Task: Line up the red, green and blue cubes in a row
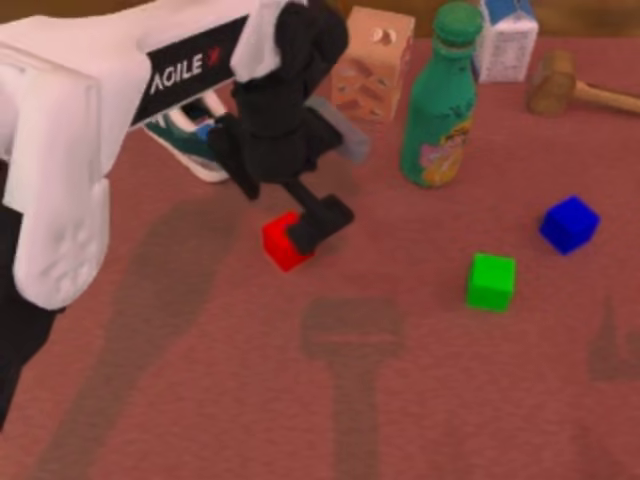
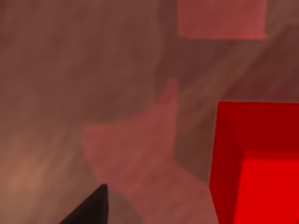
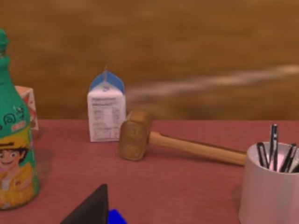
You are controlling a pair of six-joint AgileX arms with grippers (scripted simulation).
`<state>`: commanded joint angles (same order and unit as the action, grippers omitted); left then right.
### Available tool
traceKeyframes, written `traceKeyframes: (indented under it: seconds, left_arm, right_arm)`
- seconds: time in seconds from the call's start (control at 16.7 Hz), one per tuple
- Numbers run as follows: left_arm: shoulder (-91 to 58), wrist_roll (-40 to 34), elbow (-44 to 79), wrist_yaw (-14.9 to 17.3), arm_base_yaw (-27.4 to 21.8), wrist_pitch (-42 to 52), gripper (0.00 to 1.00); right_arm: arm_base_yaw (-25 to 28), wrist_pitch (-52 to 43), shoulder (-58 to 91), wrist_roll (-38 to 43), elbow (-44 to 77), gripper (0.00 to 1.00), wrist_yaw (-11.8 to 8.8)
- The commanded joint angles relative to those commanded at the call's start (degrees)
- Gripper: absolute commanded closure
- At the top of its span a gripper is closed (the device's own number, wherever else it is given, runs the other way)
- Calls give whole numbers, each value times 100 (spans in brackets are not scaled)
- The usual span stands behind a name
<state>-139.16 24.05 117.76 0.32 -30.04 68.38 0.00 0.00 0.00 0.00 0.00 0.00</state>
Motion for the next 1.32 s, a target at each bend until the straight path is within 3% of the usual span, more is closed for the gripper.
traceKeyframes:
  seconds: [0.24,0.48,1.26,1.32]
  left_arm:
    - [-174,0,-627,2,-4,-794,0]
    - [-194,0,-681,2,-5,-853,0]
    - [-194,0,-681,2,-5,-853,98]
    - [-194,0,-681,2,-5,-853,100]
  right_arm:
    - [0,0,0,0,0,0,0]
    - [0,0,0,0,0,0,0]
    - [0,0,0,0,0,0,0]
    - [0,0,0,0,0,0,0]
